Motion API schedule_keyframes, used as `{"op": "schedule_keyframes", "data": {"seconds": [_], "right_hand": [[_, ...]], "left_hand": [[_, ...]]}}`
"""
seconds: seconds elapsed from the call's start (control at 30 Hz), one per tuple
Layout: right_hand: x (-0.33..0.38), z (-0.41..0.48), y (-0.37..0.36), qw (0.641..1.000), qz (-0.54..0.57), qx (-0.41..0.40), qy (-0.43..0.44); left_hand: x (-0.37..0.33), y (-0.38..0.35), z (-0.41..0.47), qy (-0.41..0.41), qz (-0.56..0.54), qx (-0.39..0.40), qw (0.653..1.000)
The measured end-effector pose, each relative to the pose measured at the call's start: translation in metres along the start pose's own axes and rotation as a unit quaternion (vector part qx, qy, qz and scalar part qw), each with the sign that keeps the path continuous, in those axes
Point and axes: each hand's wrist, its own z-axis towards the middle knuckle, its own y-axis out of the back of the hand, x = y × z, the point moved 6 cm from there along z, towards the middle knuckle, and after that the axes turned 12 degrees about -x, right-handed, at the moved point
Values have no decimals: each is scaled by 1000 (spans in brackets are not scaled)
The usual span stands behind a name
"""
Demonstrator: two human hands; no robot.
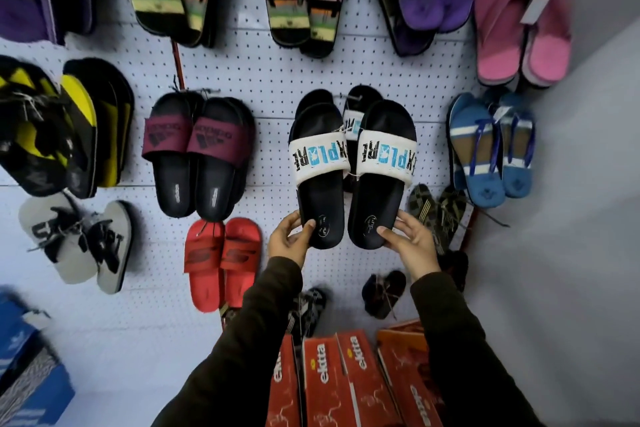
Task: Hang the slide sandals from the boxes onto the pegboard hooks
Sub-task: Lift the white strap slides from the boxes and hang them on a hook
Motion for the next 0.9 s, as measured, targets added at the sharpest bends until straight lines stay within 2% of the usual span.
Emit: {"op": "schedule_keyframes", "data": {"seconds": [0.2,0.37,0.57,0.73,0.8,0.83,0.9], "right_hand": [[53,36,-9,999,8,-13,51],[63,65,-15,999,23,-13,36],[22,85,-17,999,-11,0,-32],[0,90,-30,1000,-18,12,-14],[-1,91,-34,999,-37,-7,30],[4,90,-34,995,-59,-27,79],[23,86,-37,972,-103,-71,201]], "left_hand": [[-51,-27,23,-55,-24,5,998],[-73,-44,49,-81,13,-9,997],[-39,-49,69,-54,53,-16,997],[-16,-49,68,-63,64,-29,996],[-18,-51,64,-89,80,-33,992],[-22,-53,62,-129,95,-38,986],[-40,-58,54,-276,149,-59,948]]}}
